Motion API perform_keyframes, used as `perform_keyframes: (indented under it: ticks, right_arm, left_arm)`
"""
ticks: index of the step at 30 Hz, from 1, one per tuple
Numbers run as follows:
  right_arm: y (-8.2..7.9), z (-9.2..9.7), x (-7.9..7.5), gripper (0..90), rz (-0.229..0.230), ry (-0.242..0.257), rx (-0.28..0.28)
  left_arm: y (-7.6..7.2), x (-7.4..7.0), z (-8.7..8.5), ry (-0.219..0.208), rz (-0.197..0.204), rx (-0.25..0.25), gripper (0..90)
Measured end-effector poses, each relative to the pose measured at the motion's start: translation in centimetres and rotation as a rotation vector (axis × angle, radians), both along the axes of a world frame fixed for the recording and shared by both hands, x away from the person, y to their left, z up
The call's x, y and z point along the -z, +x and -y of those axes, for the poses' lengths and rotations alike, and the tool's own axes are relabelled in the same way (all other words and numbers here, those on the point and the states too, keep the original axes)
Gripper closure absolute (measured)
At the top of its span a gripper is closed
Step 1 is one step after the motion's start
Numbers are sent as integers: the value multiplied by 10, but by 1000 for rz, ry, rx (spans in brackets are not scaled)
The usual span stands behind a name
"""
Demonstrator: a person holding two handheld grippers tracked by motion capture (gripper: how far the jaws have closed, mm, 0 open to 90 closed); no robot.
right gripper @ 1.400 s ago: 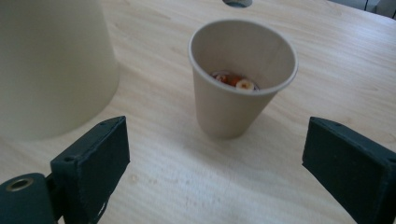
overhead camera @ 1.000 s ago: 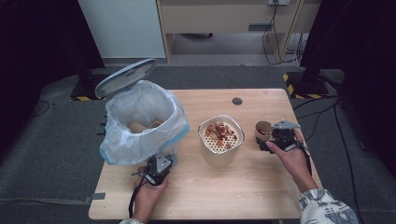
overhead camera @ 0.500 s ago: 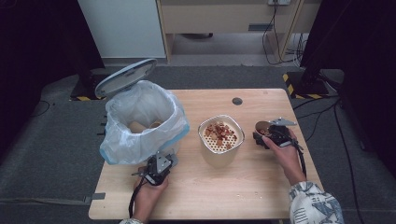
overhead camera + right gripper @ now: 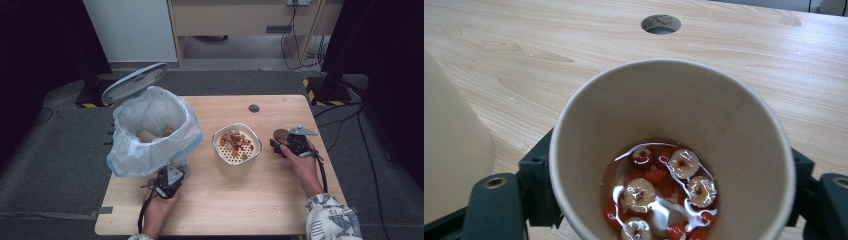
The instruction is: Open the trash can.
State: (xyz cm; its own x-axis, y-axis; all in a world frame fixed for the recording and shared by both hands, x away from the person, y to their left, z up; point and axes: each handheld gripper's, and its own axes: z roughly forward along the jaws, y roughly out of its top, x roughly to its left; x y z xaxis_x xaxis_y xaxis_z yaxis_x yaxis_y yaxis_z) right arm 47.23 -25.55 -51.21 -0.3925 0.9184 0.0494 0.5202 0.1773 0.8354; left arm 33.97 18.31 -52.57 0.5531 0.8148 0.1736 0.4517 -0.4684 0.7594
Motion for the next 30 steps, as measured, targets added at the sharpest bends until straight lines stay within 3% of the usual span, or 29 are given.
perform_keyframes:
  ticks: [9,14,20,30]
  right_arm:
    - [-2,-2,-1,285,36,-27,-41]
    - [-4,-1,-6,316,52,-16,-50]
    - [-6,2,-8,319,53,-37,-63]
    - [-10,11,-26,323,89,-26,-65]
  left_arm:
    - [0,0,0,0,0,1,892]
    - [0,0,0,-4,-1,0,892]
    - [0,0,0,-5,-2,0,892]
    - [0,0,0,-6,-2,-1,892]
